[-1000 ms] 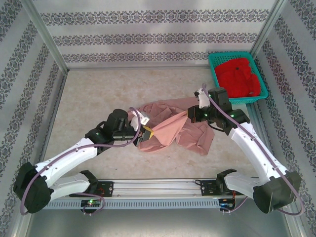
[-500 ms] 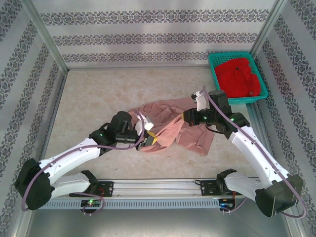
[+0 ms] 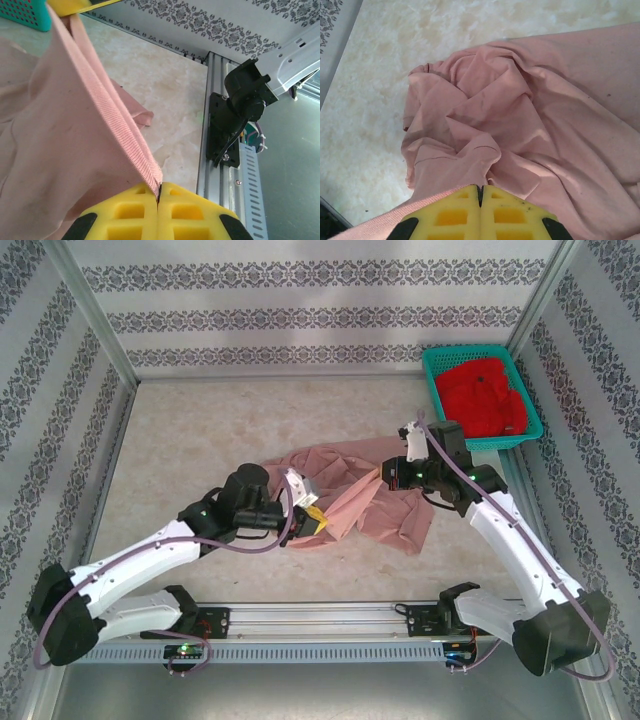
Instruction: Fold the inside-out t-shirt
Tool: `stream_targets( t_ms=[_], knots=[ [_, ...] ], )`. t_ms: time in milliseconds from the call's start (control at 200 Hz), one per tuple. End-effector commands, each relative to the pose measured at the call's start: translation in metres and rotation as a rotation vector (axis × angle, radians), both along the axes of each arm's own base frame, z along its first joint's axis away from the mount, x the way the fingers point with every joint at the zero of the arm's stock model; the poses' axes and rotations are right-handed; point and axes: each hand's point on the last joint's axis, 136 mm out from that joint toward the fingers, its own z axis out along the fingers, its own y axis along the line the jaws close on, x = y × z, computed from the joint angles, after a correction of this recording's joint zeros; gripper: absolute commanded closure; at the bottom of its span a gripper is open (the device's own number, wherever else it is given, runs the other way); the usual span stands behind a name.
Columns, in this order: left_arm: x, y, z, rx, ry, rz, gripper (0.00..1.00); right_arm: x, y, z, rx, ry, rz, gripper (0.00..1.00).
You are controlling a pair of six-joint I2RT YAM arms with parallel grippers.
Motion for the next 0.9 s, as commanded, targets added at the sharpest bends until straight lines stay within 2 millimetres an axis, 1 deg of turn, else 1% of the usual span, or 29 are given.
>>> stream_targets(
  t_ms=[0, 85, 125, 160, 220, 320, 400, 485, 565, 645, 715, 804, 894],
  knots=[
    [-0.005, 0.008, -0.011, 0.03, -0.023, 0.014, 1.0, 0.005, -0.012, 0.0, -0.037, -0.017, -0.044, 1.0],
    [-0.003, 0.009, -0.01, 0.035, -0.031, 0.023, 1.0, 0.002, -0.005, 0.0, -0.027, -0.011, -0.002, 1.0],
    [-0.002, 0.009, -0.011, 0.037, -0.031, 0.021, 1.0, 0.002, -0.005, -0.002, -0.034, -0.004, 0.001, 1.0],
    [-0.002, 0.008, -0.011, 0.036, -0.03, 0.017, 1.0, 0.003, -0.009, -0.003, -0.055, -0.004, -0.017, 1.0],
    [-0.001, 0.006, -0.015, 0.046, -0.016, 0.016, 1.0, 0.004, -0.01, 0.002, -0.051, -0.02, -0.025, 1.0],
    [0.007, 0.001, -0.025, 0.101, -0.007, 0.027, 1.0, 0.002, 0.016, 0.016, 0.08, -0.019, 0.046, 1.0],
    [0.012, -0.005, -0.027, 0.126, -0.037, 0.019, 1.0, -0.005, 0.038, 0.016, 0.104, 0.001, 0.116, 1.0],
    [0.016, -0.014, -0.018, 0.112, -0.085, 0.006, 1.0, -0.011, 0.06, 0.012, 0.106, 0.028, 0.17, 1.0],
    [0.017, -0.022, -0.002, 0.061, -0.115, -0.012, 1.0, -0.013, 0.069, 0.003, 0.094, 0.05, 0.182, 1.0],
    [0.02, -0.025, 0.012, 0.007, -0.148, -0.006, 1.0, -0.012, 0.071, -0.01, 0.05, 0.072, 0.175, 1.0],
    [0.02, -0.023, 0.024, -0.04, -0.183, 0.01, 1.0, -0.01, 0.066, -0.023, 0.003, 0.095, 0.157, 1.0],
    [0.025, -0.015, 0.039, -0.091, -0.22, 0.062, 1.0, -0.009, 0.055, -0.039, -0.072, 0.115, 0.123, 1.0],
    [0.03, -0.003, 0.055, -0.146, -0.255, 0.13, 1.0, -0.006, 0.043, -0.051, -0.124, 0.135, 0.09, 1.0]
  ],
)
